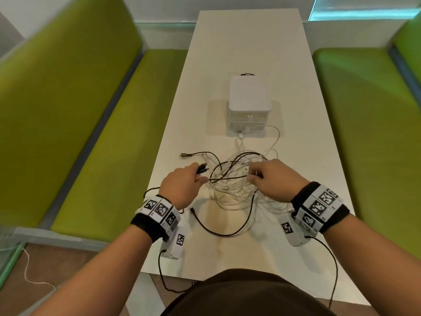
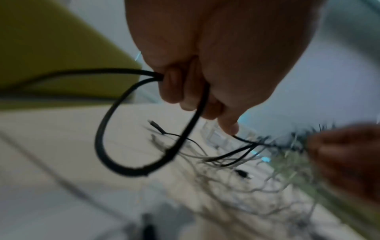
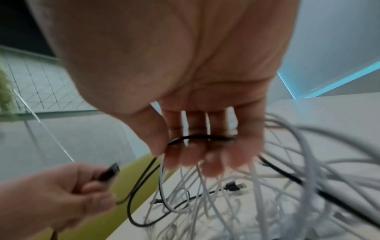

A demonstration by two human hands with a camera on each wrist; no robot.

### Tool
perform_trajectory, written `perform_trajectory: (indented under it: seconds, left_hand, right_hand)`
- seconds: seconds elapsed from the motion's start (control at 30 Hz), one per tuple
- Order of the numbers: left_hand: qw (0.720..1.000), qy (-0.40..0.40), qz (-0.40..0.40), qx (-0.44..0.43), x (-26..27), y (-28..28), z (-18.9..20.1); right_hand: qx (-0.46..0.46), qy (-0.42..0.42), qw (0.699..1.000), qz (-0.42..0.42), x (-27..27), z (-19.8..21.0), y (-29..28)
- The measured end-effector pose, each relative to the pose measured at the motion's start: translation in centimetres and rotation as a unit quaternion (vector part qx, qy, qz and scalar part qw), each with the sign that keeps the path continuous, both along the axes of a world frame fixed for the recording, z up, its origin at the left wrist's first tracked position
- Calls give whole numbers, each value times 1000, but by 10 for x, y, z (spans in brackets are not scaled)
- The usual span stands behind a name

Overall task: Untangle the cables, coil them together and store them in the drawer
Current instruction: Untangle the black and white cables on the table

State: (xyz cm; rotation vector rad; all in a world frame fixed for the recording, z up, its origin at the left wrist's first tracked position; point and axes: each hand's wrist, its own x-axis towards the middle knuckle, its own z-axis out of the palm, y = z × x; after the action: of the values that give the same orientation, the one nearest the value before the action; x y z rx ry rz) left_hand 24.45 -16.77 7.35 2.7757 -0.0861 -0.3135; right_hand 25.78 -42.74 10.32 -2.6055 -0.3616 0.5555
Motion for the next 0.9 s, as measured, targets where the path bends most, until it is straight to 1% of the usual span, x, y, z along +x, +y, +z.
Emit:
perform_trajectory:
  seconds: [0.03,0.07,0.1,0.13,0.2,0.23,0.27,0.33,0.37,0.4,0.43,0.47,0.5,0.53,0.57,0.63,0.7,0.77,0.83,0.9]
  left_hand:
    - [999,2,1,39,0,2,-5]
    - [999,-2,7,43,0,2,-6]
    - [1000,-10,11,25,0,0,-5]
    - [999,-36,8,-7,-2,-3,-3]
    - [992,-108,-48,-35,-5,-13,6]
    - [987,-124,-87,-44,-7,-19,10]
    - [984,-115,-120,-70,-10,-26,14]
    - [980,-33,-144,-130,-13,-40,19]
    - [980,10,-137,-146,-14,-45,19]
    - [978,37,-120,-168,-13,-48,19]
    - [975,43,-99,-196,-11,-48,20]
    - [969,33,-78,-231,-9,-47,22]
    - [965,15,-59,-257,-6,-44,27]
    - [960,-5,-48,-277,-3,-40,30]
    - [957,-18,-39,-288,0,-35,34]
    - [956,-41,-31,-290,3,-26,37]
    - [953,-42,-29,-298,2,-21,35]
    - [946,-38,-33,-321,-2,-20,33]
    - [936,-38,-14,-351,-6,-17,34]
    - [917,-45,15,-396,-8,-11,36]
  right_hand:
    - [16,-11,1000,-10,1,3,1]
    - [20,-12,1000,-13,2,4,1]
    - [13,-2,1000,-7,3,2,1]
    - [-2,15,1000,6,3,0,2]
    - [-47,45,997,44,3,-6,6]
    - [-61,46,996,56,3,-7,9]
    - [-59,36,996,60,3,-8,12]
    - [-10,7,999,53,2,-5,19]
    - [24,-8,998,50,0,-3,22]
    - [63,-25,997,45,-1,-3,24]
    - [97,-38,994,34,-3,-2,25]
    - [126,-50,991,18,-4,-2,25]
    - [138,-47,989,-2,-5,-2,23]
    - [132,-33,990,-21,-4,-3,20]
    - [102,-15,994,-33,-4,-3,17]
    - [35,-2,999,-9,-1,-9,13]
    - [-6,-7,999,32,2,-12,13]
    - [-8,-26,999,41,5,-14,15]
    - [-6,-58,998,16,6,-12,16]
    - [-19,-101,995,-5,4,-10,15]
